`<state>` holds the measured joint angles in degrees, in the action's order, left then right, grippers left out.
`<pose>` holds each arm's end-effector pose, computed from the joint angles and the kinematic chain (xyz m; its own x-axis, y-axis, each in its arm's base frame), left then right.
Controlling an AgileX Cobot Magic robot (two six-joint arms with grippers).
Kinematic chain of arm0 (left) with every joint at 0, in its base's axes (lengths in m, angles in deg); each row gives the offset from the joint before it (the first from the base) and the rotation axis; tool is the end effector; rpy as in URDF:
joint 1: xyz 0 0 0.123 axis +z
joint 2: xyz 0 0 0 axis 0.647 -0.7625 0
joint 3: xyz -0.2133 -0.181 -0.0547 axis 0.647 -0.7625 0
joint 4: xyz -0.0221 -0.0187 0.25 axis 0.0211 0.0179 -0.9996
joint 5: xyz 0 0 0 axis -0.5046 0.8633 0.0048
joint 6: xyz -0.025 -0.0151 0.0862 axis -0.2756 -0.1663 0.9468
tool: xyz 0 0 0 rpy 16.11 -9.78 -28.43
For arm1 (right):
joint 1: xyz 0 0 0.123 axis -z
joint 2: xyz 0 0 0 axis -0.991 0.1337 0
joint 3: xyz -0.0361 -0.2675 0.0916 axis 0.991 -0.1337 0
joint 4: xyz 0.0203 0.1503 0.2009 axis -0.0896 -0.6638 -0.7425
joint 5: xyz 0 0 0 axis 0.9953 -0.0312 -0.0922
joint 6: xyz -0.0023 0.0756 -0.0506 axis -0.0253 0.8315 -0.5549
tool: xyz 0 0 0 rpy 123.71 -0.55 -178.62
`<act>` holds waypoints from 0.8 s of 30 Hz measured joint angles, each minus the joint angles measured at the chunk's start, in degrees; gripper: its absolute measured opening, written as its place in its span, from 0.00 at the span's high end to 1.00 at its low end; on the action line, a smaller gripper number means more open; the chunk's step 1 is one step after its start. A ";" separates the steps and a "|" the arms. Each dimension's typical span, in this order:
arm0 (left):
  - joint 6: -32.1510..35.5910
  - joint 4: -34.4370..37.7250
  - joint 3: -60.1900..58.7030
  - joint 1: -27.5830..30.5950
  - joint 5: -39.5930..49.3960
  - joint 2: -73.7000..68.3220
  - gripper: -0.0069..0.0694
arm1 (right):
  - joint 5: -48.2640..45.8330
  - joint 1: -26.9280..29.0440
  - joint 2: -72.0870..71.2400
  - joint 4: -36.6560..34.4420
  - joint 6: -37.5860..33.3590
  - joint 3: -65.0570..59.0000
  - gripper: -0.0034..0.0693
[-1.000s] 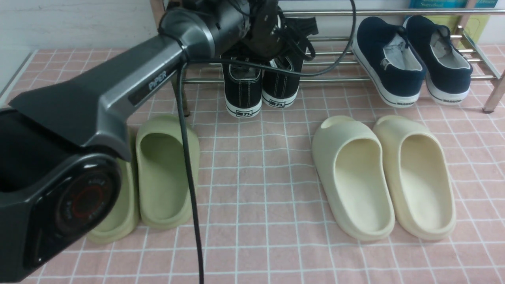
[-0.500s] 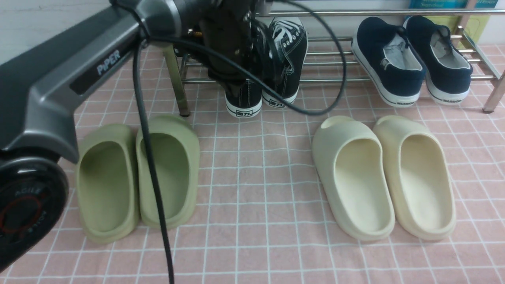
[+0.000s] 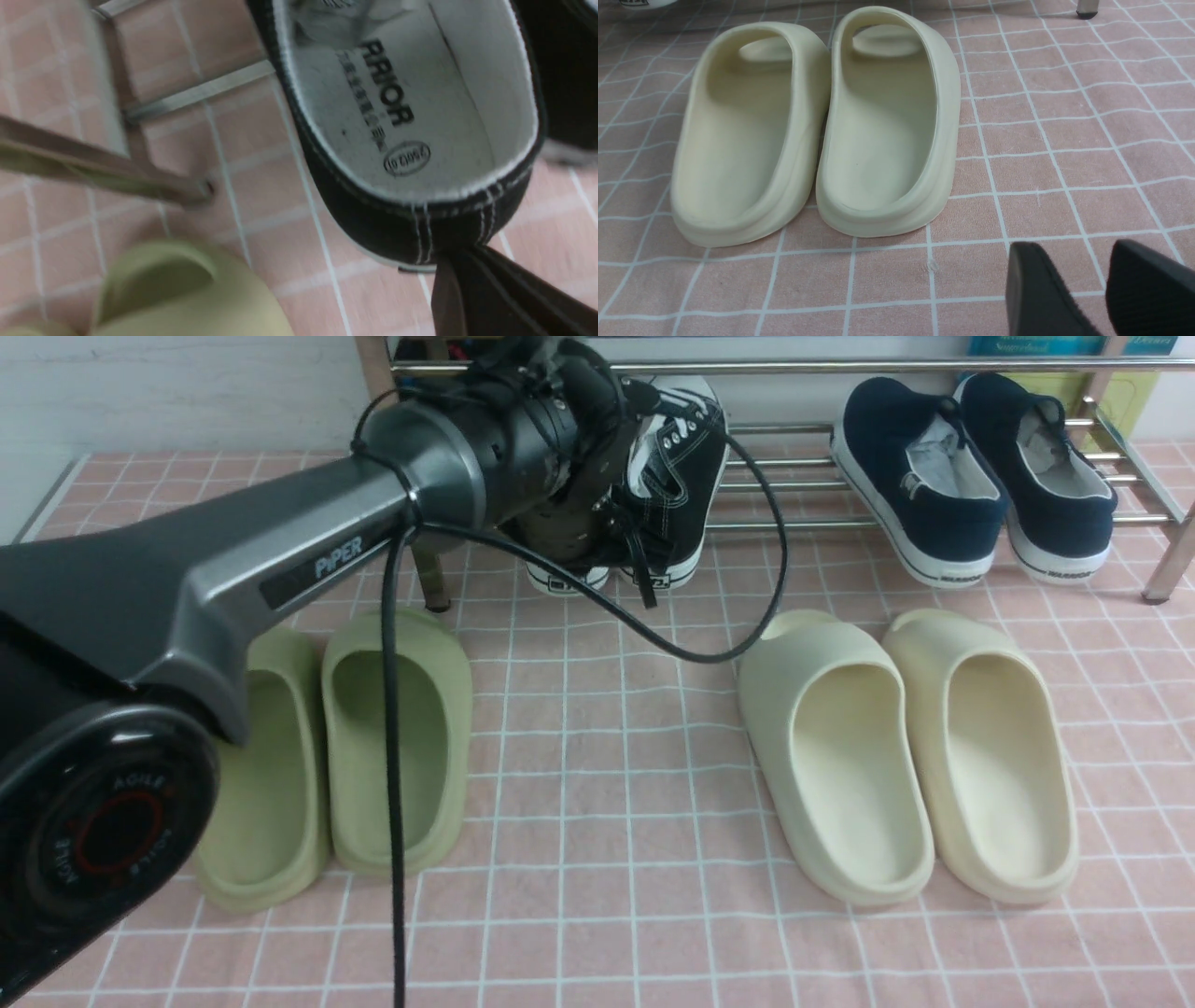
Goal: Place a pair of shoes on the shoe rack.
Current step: Use the left arm to put a shoe into the shoe rack
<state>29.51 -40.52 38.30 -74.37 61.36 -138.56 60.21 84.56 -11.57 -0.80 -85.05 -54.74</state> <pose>0.4165 -0.2426 0.2692 -0.6470 0.3414 -0.6817 0.2760 0.9384 0.2080 0.0523 0.0031 0.1749 -0.2896 0.1390 -0.9470 0.0224 0.9901 0.1384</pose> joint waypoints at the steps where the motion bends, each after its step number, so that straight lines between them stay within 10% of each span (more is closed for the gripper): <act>1: -2.13 -1.87 0.00 0.00 -0.79 -0.13 0.88 | 0.00 0.00 0.00 0.00 0.00 0.00 0.62; 11: -8.06 -5.01 0.00 -0.65 -3.97 -0.76 0.88 | 0.00 0.00 0.00 0.00 0.00 0.00 0.62; 24: 1.78 -1.52 2.70 -5.59 14.59 7.39 0.88 | 0.00 0.00 0.00 0.00 0.00 0.00 0.62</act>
<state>31.29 -42.04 41.00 -79.96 75.95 -131.17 60.21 84.56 -11.57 -0.80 -85.05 -54.74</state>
